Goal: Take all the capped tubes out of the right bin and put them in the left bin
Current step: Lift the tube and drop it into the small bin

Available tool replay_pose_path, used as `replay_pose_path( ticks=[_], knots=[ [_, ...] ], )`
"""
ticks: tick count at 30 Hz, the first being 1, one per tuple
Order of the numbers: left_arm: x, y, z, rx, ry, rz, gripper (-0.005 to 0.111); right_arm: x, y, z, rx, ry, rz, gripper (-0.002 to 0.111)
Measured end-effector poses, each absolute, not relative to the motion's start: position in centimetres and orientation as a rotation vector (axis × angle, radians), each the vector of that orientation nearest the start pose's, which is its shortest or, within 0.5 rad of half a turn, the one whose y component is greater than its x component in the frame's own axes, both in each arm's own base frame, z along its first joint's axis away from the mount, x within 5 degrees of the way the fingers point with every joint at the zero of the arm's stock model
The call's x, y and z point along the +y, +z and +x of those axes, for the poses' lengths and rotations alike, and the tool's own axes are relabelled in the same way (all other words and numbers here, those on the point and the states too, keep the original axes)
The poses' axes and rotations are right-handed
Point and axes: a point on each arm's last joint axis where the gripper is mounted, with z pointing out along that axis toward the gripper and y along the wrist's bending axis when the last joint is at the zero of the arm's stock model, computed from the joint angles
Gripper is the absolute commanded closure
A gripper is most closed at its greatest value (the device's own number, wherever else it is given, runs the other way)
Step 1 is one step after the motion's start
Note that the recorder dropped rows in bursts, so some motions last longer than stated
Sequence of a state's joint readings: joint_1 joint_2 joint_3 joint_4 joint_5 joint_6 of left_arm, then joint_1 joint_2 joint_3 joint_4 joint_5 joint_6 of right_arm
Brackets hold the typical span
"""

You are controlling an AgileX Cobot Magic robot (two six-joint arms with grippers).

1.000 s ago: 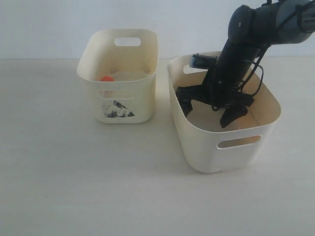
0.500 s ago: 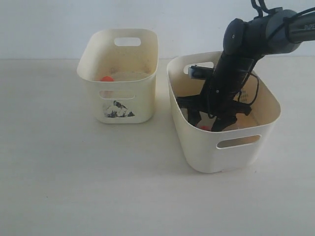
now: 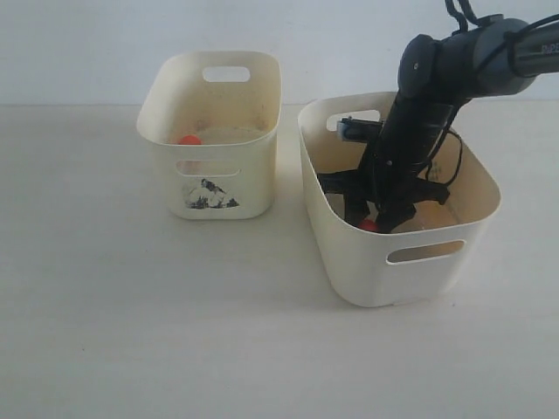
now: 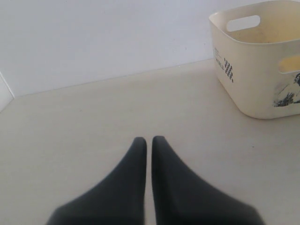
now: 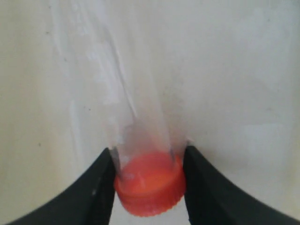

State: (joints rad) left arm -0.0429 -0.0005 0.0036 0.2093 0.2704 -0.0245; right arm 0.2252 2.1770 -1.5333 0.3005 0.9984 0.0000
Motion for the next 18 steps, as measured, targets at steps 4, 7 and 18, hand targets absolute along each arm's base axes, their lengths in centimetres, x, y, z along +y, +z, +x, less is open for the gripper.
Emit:
replay_pose_path(
  ticks=[4,7,18],
  knots=[
    [0.3,18.8,5.5,1.747,0.147,0.152,0.102,11.1,16.3,39.6,3.102,0.316,-0.201,0.108],
    [0.3,18.8,5.5,1.747,0.147,0.152,0.102,10.4,20.4,38.8,3.030,0.219,-0.277,0.108],
    [0.3,18.8,5.5,1.747,0.147,0.152,0.102,12.6,31.3,36.2,2.563,0.692,-0.355,0.108]
  ],
)
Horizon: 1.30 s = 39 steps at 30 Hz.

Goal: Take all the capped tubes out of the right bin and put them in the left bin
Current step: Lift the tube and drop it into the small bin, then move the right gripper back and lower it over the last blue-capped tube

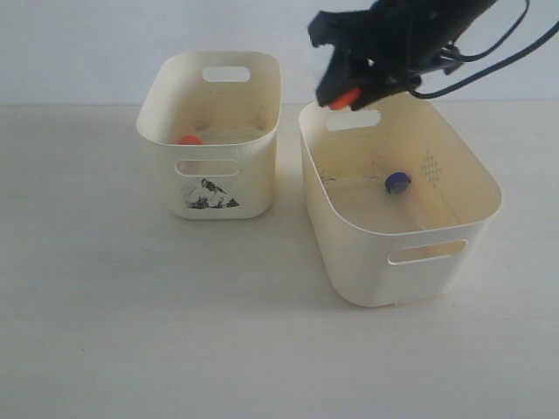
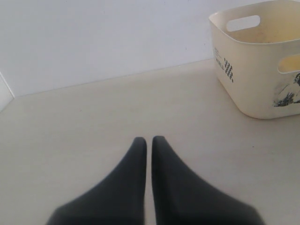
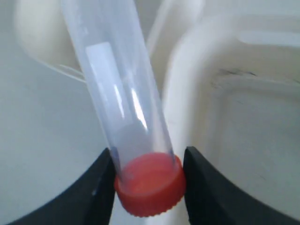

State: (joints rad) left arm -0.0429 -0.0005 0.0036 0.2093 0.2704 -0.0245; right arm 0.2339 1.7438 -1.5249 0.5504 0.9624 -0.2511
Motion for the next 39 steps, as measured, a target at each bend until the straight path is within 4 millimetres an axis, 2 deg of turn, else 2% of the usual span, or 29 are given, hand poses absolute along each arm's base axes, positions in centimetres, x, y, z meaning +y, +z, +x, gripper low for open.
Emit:
replay_pose_path(
  ticks=[3,5,8,10,12,15,16,17,18,19,20,21,23,25,30,33,36,39],
  knots=[
    [0.3,18.8,5.5,1.747,0.147,0.152,0.102,14.6,31.9,36.7,2.405,0.825,-0.424,0.108],
    [0.3,18.8,5.5,1.747,0.147,0.152,0.102,16.0,31.7,37.1,2.341,0.853,-0.421,0.108],
    [0.3,18.8,5.5,1.747,0.147,0.152,0.102,18.1,31.0,37.8,2.261,0.819,-0.406,0.108],
    [0.3,18.8,5.5,1.747,0.147,0.152,0.102,19.1,30.3,38.6,2.209,0.780,-0.369,0.101],
    [0.3,18.8,5.5,1.747,0.147,0.152,0.102,19.8,29.7,39.2,2.166,0.738,-0.333,0.082],
    [0.3,18.8,5.5,1.747,0.147,0.152,0.102,20.6,28.4,39.9,2.155,0.706,-0.312,0.039],
    [0.3,18.8,5.5,1.747,0.147,0.152,0.102,20.6,27.8,40.2,2.158,0.697,-0.306,0.035],
    [0.3,18.8,5.5,1.747,0.147,0.152,0.102,20.7,27.4,40.4,2.166,0.696,-0.302,0.040],
    [0.3,18.8,5.5,1.747,0.147,0.152,0.102,20.8,26.8,40.6,2.177,0.691,-0.298,0.053],
    [0.3,18.8,5.5,1.747,0.147,0.152,0.102,20.9,26.3,40.7,2.191,0.695,-0.286,0.068],
    [0.3,18.8,5.5,1.747,0.147,0.152,0.102,20.9,26.0,40.8,2.200,0.700,-0.278,0.090],
    [0.3,18.8,5.5,1.747,0.147,0.152,0.102,20.9,25.9,40.7,2.210,0.710,-0.268,0.108],
    [0.3,18.8,5.5,1.747,0.147,0.152,0.102,21.0,25.9,40.7,2.221,0.722,-0.257,0.104],
    [0.3,18.8,5.5,1.747,0.147,0.152,0.102,20.9,26.7,40.4,2.205,0.715,-0.279,0.104],
    [0.3,18.8,5.5,1.747,0.147,0.152,0.102,20.2,30.4,38.6,2.142,0.663,-0.378,0.109],
    [0.3,18.8,5.5,1.747,0.147,0.152,0.102,19.4,32.7,37.1,2.162,0.633,-0.386,0.109],
    [0.3,18.8,5.5,1.747,0.147,0.152,0.102,17.9,34.2,35.6,2.227,0.501,-0.394,0.109],
    [0.3,18.8,5.5,1.747,0.147,0.152,0.102,15.8,34.8,34.4,2.348,0.306,-0.322,0.109]
  ],
)
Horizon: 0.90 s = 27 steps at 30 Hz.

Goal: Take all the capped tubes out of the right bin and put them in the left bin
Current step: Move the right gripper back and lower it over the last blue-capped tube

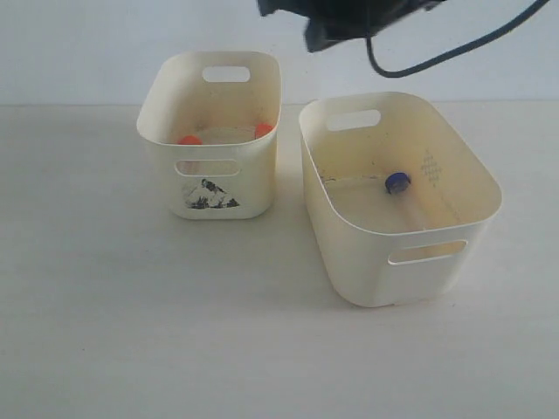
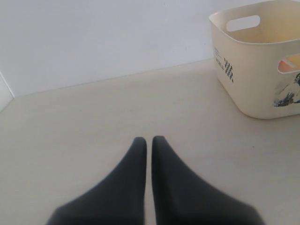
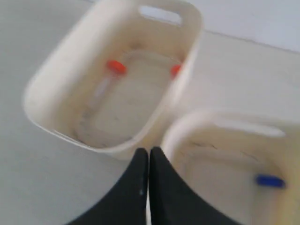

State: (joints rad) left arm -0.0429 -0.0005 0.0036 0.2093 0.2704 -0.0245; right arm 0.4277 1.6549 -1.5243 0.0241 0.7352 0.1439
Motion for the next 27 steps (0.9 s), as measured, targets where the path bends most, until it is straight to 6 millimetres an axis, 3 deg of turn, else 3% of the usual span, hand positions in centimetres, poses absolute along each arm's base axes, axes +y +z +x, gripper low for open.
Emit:
replay_pose_path(
  ticks=[5,14,27],
  knots=[
    [0.3,18.8,5.5,1.747,0.147,0.152,0.102,12.7,35.4,32.8,2.552,-0.060,-0.194,0.109],
    [0.3,18.8,5.5,1.747,0.147,0.152,0.102,12.1,35.3,32.1,2.665,-0.145,-0.171,0.109],
    [0.3,18.8,5.5,1.747,0.147,0.152,0.102,13.8,27.6,35.8,2.853,-0.263,-0.280,0.109]
  ],
)
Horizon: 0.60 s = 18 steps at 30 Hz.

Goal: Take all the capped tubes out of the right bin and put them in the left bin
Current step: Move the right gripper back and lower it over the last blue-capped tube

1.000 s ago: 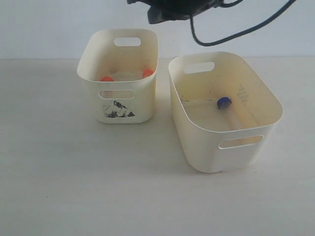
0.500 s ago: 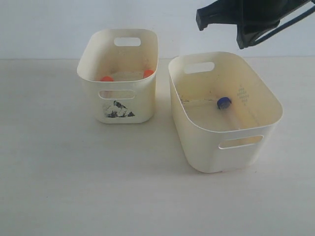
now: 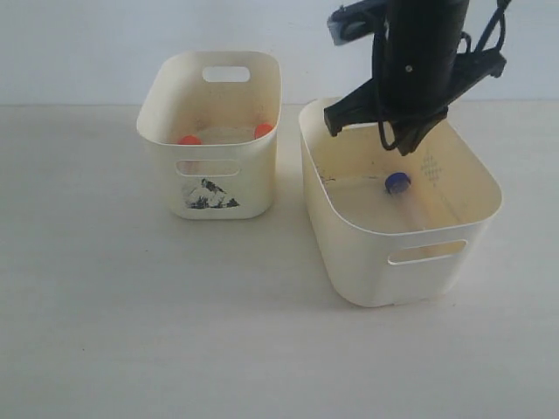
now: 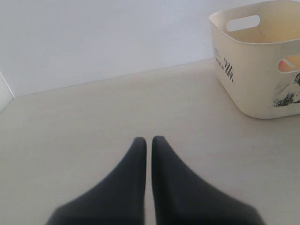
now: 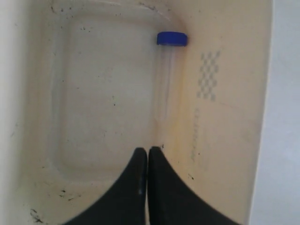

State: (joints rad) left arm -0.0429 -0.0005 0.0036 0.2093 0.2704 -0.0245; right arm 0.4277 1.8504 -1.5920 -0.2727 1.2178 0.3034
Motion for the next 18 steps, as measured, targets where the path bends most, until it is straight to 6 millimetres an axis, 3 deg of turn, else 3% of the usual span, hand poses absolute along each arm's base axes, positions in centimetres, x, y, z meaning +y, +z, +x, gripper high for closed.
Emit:
replay_pose_path(
  ticks=[7,11,18],
  knots=[
    [0.3,18.8,5.5,1.747,0.147,0.152,0.102,13.3,24.3,37.1,2.976,-0.194,-0.257,0.109],
    [0.3,18.8,5.5,1.747,0.147,0.152,0.102,11.8,24.1,37.6,3.009,-0.123,-0.195,0.109],
    [0.3,18.8,5.5,1.747,0.147,0.152,0.102,11.8,24.1,37.5,3.020,-0.081,-0.187,0.109]
  ],
)
